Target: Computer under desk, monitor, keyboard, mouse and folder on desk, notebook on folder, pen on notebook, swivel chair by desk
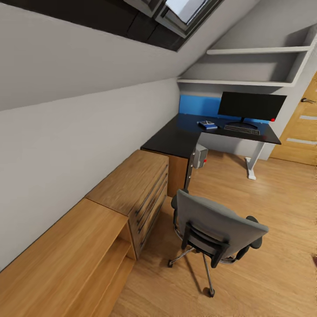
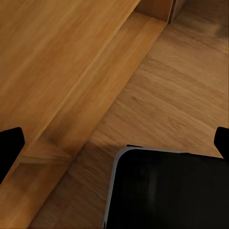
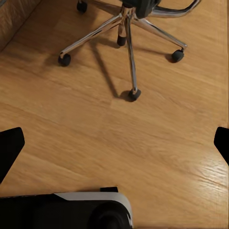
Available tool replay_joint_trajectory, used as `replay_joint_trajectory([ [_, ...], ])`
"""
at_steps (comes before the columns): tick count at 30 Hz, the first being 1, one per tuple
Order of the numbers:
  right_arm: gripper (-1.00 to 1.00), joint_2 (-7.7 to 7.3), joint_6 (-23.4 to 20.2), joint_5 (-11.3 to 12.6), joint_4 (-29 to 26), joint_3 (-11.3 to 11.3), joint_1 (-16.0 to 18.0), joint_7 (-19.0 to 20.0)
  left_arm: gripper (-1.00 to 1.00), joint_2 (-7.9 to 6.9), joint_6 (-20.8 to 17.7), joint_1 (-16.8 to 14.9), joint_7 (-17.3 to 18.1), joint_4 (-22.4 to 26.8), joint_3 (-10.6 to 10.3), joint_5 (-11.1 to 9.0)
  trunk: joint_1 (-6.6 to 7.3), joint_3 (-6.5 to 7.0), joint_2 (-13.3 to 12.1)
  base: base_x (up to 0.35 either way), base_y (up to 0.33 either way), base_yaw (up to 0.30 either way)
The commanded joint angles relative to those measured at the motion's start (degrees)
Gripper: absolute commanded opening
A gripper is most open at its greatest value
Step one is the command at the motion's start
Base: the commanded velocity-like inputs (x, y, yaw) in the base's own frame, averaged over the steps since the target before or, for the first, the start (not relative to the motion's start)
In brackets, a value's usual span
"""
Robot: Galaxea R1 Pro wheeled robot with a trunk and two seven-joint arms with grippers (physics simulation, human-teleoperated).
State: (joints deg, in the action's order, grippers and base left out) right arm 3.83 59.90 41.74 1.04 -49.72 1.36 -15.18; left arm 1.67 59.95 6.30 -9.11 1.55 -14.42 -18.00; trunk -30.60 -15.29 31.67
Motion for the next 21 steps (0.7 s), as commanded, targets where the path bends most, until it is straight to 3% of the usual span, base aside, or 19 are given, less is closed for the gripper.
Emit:
replay_joint_trajectory([
  [1,1.0,0.04,0.1,-0.08,0.11,-0.48,0.05,-0.55,1.0,0.0,0.05,0.03,-0.45,0.12,-0.51,-0.19,-0.02,-0.16,0.08,-0.014,0.036,-0.168],
  [21,1.0,0.04,0.1,-0.08,0.11,-0.54,0.03,-0.55,1.0,0.0,0.05,0.03,-0.47,0.12,-0.52,-0.19,-0.02,-1.75,0.08,-0.003,0.007,-0.168],
])
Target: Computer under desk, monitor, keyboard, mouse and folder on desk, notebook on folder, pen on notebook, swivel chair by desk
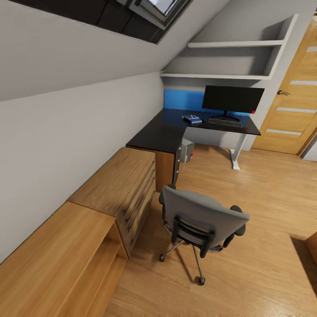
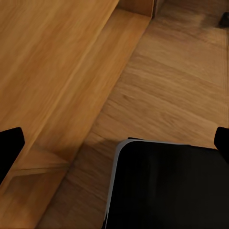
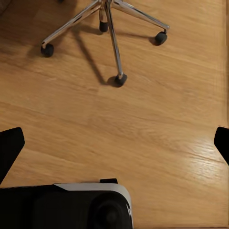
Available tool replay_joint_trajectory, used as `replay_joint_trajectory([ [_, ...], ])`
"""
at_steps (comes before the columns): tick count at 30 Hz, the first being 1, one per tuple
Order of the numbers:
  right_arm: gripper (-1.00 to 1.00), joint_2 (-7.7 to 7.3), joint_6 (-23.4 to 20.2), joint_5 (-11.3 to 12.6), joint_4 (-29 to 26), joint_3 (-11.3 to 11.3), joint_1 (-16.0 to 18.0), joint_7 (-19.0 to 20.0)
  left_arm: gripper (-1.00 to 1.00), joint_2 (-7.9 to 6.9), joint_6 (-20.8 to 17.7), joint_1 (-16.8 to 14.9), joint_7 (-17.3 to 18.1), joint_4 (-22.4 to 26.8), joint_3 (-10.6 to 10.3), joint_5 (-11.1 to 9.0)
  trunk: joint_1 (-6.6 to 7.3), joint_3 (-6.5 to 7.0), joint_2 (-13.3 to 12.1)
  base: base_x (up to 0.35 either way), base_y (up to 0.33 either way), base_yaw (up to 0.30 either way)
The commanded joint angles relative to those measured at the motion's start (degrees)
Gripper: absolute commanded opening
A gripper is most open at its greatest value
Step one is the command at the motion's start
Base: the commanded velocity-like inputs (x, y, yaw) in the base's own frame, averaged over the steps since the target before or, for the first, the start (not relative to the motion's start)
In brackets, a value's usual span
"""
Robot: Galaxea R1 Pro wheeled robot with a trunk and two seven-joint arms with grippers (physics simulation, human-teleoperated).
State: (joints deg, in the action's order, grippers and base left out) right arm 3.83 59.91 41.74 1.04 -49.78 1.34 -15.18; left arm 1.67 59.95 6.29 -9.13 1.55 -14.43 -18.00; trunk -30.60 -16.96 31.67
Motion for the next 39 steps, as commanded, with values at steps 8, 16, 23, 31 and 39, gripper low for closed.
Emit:
replay_joint_trajectory([
  [8,1.0,0.04,0.09,-0.08,0.14,-0.49,0.01,-0.52,1.0,0.0,0.05,0.03,-0.44,0.12,-0.51,-0.19,-0.02,-0.71,0.07,0.0,0.0,-0.168],
  [16,1.0,0.05,0.09,-0.13,0.13,-0.56,0.05,-0.48,1.0,0.0,0.05,0.03,-0.37,0.12,-0.51,-0.19,-0.02,-1.35,0.07,0.0,0.0,-0.168],
  [23,1.0,0.1,-0.45,-0.16,0.15,-0.58,0.02,-0.51,1.0,0.0,0.05,0.03,-0.36,0.12,-0.51,-0.19,-0.02,-1.9,0.07,0.0,0.0,-0.168],
  [31,1.0,0.12,-2.32,-0.17,0.11,-0.65,0.03,-0.47,1.0,0.0,0.05,0.03,-0.36,0.12,-0.51,-0.19,-0.02,-2.53,0.07,0.0,0.0,-0.168],
  [39,1.0,0.08,-2.72,-0.17,0.1,-0.61,0.04,-0.46,1.0,0.0,0.05,0.03,-0.36,0.12,-0.51,-0.19,-0.02,-3.14,0.07,0.0,0.0,-0.168],
])
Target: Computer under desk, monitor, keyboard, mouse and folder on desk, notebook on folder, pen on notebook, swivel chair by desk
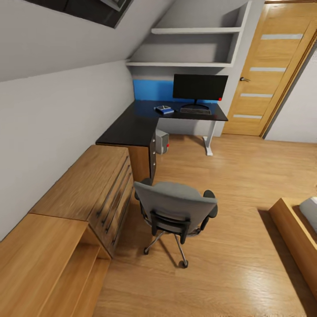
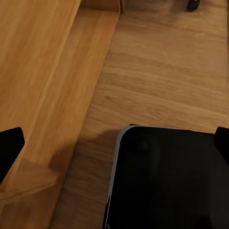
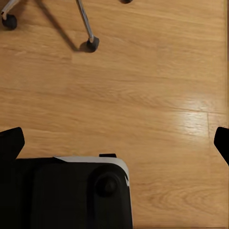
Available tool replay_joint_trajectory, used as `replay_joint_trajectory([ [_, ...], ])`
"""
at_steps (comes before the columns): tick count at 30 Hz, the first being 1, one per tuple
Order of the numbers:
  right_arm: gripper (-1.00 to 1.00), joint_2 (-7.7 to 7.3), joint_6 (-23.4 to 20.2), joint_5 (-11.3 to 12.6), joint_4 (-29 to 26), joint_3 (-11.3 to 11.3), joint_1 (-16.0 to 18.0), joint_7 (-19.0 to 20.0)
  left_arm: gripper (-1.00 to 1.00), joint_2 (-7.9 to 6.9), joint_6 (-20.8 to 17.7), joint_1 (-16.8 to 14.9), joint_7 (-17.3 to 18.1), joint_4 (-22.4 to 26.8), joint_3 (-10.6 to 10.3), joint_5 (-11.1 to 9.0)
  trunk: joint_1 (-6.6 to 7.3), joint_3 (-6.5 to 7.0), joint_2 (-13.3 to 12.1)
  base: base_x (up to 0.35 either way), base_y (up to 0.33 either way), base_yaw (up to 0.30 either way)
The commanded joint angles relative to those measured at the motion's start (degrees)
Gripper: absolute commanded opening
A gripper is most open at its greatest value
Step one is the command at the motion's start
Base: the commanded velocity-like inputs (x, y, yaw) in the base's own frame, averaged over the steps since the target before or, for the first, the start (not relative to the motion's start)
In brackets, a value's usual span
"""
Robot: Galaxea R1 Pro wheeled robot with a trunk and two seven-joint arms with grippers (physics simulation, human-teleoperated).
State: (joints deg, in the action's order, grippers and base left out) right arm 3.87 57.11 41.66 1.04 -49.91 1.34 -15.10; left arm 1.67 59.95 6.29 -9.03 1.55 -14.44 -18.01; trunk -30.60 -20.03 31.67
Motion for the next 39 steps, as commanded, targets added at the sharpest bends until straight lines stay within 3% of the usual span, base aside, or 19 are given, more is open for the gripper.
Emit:
replay_joint_trajectory([
  [1,1.0,0.05,0.07,-0.09,0.11,-0.48,0.05,-0.55,1.0,0.0,0.05,0.04,-0.46,0.12,-0.51,-0.18,-0.02,-0.14,0.07,0.0,0.0,-0.168],
  [39,1.0,-0.01,0.02,-0.09,0.11,-0.45,0.03,-0.46,1.0,0.0,0.05,0.04,-0.43,0.12,-0.51,-0.18,-0.02,-1.66,0.07,-0.015,0.005,-0.222],
])
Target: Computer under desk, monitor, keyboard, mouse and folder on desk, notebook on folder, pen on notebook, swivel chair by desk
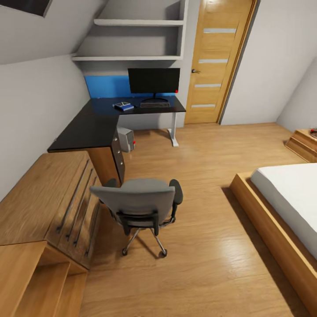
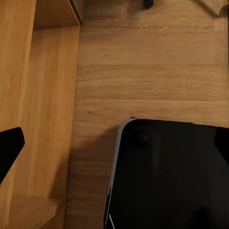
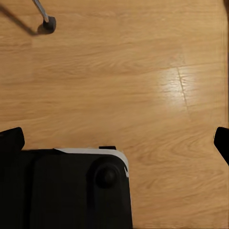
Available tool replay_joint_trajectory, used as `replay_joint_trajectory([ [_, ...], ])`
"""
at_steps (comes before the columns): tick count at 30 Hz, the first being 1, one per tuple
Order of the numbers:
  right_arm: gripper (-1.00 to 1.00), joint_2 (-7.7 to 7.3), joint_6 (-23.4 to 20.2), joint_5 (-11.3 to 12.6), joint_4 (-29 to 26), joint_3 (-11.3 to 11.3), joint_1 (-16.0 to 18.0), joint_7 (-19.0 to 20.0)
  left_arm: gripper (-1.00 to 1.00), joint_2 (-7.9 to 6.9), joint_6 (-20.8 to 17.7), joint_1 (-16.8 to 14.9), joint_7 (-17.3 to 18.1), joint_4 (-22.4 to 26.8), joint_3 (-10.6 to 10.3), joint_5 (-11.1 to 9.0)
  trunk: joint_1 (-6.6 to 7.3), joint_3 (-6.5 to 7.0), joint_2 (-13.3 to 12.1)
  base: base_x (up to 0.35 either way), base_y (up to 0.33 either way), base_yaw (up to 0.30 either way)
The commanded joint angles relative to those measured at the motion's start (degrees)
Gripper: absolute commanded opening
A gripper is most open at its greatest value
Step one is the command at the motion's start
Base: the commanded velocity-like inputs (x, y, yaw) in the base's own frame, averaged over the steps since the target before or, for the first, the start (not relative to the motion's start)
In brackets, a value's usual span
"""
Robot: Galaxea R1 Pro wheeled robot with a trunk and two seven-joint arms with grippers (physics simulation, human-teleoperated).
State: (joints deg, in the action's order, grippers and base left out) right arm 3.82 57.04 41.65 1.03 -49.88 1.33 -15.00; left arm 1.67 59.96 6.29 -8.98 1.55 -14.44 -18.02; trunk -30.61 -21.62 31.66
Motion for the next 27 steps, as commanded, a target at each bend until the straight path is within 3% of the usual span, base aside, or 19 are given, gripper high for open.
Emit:
replay_joint_trajectory([
  [1,1.0,0.05,0.09,-0.08,0.11,-0.48,0.05,-0.55,1.0,0.0,0.04,0.04,-0.47,0.12,-0.51,-0.18,0.0,-0.09,0.08,-0.195,0.1,-0.246],
  [12,1.0,0.05,0.09,-0.08,0.11,-0.48,0.01,-0.55,1.0,0.0,0.04,0.04,-0.5,0.12,-0.51,-0.18,0.0,-0.34,0.08,-0.178,0.074,-0.217],
  [27,1.0,0.05,0.09,-0.08,0.11,-0.48,0.04,-0.55,1.0,0.0,0.04,0.04,-0.51,0.12,-0.51,-0.18,0.0,-0.38,0.08,-0.012,0.004,-0.023],
])
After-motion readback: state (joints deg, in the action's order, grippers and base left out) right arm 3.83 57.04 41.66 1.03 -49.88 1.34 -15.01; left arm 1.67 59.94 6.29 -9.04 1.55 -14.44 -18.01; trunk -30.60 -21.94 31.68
